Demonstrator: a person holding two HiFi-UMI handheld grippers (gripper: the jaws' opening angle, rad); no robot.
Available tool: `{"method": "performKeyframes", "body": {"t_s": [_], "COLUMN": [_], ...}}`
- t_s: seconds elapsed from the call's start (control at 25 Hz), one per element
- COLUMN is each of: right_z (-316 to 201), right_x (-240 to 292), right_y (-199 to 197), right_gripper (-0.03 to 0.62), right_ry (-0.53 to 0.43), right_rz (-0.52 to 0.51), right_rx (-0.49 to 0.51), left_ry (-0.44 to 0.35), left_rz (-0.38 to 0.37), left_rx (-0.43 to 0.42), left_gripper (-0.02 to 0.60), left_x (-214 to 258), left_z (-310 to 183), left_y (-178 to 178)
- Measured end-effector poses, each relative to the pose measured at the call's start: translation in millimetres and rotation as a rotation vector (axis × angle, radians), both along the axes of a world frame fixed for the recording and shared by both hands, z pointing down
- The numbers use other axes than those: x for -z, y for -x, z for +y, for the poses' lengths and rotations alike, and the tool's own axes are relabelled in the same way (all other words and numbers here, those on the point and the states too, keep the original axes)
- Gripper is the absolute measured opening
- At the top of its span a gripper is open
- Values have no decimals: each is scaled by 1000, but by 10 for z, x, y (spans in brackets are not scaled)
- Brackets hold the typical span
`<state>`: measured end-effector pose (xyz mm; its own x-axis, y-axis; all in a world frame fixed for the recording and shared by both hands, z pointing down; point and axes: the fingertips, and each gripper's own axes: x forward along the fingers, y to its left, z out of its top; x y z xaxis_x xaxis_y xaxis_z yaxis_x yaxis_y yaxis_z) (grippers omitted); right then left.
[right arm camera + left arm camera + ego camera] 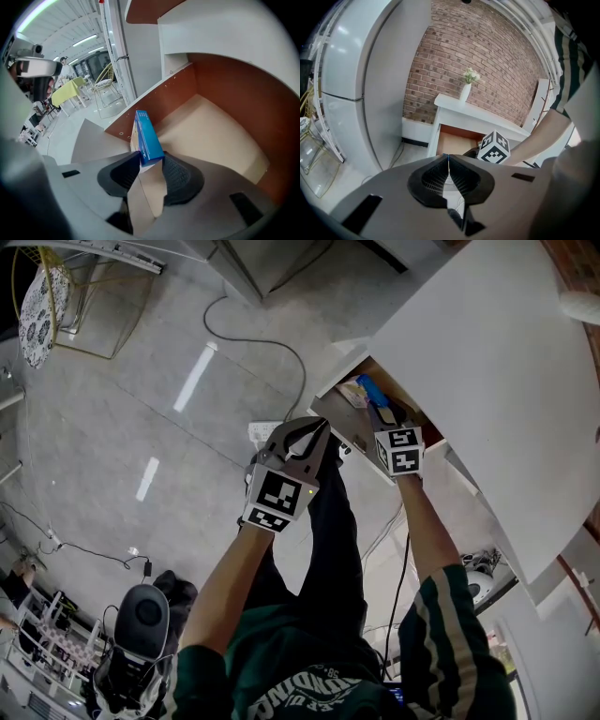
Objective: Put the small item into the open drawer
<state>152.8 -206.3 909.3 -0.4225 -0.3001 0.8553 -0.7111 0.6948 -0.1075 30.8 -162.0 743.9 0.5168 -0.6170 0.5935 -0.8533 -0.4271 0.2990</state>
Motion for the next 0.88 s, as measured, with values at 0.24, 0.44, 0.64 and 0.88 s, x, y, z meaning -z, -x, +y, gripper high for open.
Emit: {"method": "performKeyframes", "body": {"t_s": [0.24, 0.44, 0.64, 0.88], "right_z": [-128, -254, -354, -325], "right_x": [-76, -198, -296, -321], "right_y": [-46, -122, -207, -243], "right_gripper": [169, 193, 196, 214], "right_ry": [20, 54, 70, 20], "right_rz": [-16, -21, 15, 95], "right_rx": [-46, -100, -135, -138], "left_ry": [11, 20, 26, 29], "left_rz": [-7, -9, -7, -8], "left_rx": [2, 5, 11, 11], "left_gripper": [18, 18, 18, 18], "left_x": [-44, -95, -136, -114], "left_z": [18, 50, 60, 97], "left_y": [34, 48, 44, 115]}}
